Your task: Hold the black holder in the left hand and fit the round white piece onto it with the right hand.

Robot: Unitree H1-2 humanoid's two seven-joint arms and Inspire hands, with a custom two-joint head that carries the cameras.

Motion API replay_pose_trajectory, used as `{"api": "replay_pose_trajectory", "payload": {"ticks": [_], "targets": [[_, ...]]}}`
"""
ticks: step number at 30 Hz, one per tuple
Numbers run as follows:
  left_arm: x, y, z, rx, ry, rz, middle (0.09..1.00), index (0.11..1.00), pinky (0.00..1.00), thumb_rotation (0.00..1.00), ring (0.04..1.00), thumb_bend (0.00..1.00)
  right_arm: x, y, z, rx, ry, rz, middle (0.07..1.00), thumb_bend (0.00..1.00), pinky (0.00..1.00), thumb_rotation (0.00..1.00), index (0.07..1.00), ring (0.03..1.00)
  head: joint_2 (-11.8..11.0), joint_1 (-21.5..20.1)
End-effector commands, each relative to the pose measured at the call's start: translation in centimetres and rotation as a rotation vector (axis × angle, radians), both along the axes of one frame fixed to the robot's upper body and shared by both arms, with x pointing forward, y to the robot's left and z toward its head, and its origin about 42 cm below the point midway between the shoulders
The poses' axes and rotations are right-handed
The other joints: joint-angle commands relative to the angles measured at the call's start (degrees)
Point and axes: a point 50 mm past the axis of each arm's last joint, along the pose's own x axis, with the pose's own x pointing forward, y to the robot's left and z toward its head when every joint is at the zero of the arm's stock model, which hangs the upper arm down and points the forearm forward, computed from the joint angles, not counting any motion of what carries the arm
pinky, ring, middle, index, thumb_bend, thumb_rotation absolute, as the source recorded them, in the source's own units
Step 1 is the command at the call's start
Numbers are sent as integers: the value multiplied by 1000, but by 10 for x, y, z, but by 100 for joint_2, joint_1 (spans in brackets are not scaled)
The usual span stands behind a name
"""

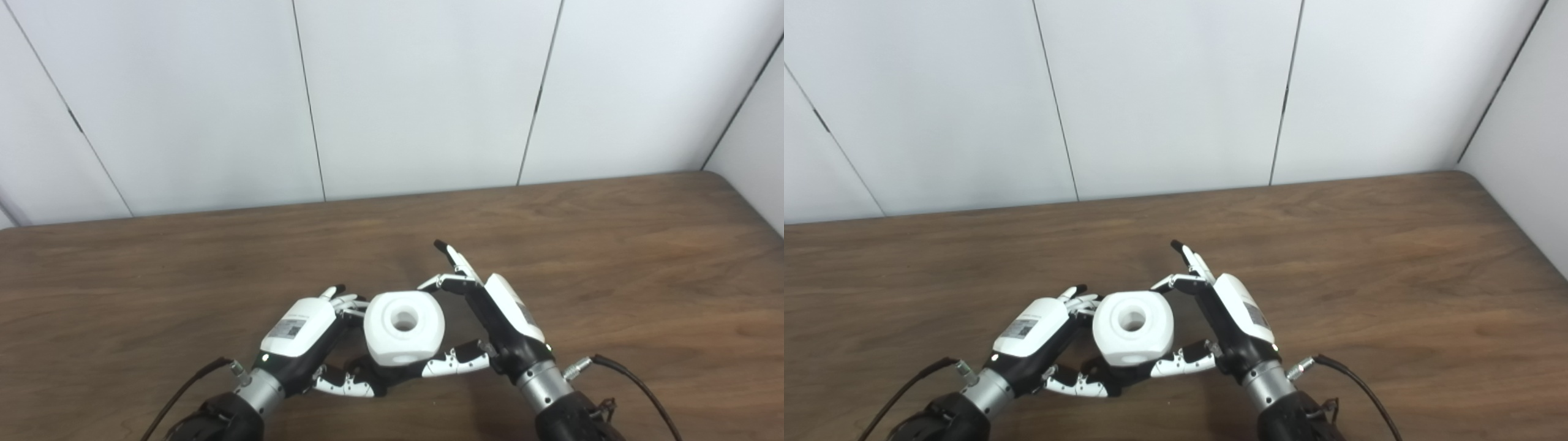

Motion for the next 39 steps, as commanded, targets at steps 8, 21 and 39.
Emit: {"api": "replay_pose_trajectory", "payload": {"ticks": [8,21,39], "targets": [[3,-5,13,-8,-41,-11,829,480,1000,50,897,516,6,10,10,-7,-69,66,993,504,792,132,481,1000,25,43],[1,-5,13,-13,-52,-11,823,480,1000,51,893,516,8,13,4,-28,-59,73,992,505,801,132,480,1000,47,36],[2,-3,14,-19,-53,-11,821,480,1000,50,891,516,12,-2,11,-72,-49,21,999,504,841,132,481,1000,76,-25]]}}
